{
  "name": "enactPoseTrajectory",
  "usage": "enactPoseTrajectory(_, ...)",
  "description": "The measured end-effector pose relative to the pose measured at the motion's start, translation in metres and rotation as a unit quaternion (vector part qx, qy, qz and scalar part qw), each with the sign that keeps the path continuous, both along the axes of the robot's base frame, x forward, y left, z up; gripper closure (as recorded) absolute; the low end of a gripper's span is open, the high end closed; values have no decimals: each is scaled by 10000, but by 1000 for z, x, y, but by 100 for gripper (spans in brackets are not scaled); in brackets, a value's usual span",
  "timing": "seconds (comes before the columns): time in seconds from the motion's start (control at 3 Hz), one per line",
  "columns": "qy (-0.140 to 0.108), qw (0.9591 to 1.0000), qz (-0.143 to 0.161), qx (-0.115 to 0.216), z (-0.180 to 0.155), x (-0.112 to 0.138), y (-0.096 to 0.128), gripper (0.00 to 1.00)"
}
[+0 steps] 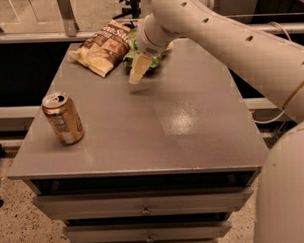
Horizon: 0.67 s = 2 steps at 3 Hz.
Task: Move green rice chip bag near brown chip bag
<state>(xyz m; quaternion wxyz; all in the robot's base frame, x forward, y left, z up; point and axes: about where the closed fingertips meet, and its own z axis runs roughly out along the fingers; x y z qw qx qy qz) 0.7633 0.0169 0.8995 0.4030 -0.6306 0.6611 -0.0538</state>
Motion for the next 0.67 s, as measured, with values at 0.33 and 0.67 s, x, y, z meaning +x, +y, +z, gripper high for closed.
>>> enactPoseTrajectory(0.33, 251, 9975, -257, 611, 12, -15, -50, 0)
enactPoseTrajectory(0.67, 434, 9872, -568, 1428, 21, -22, -112, 0)
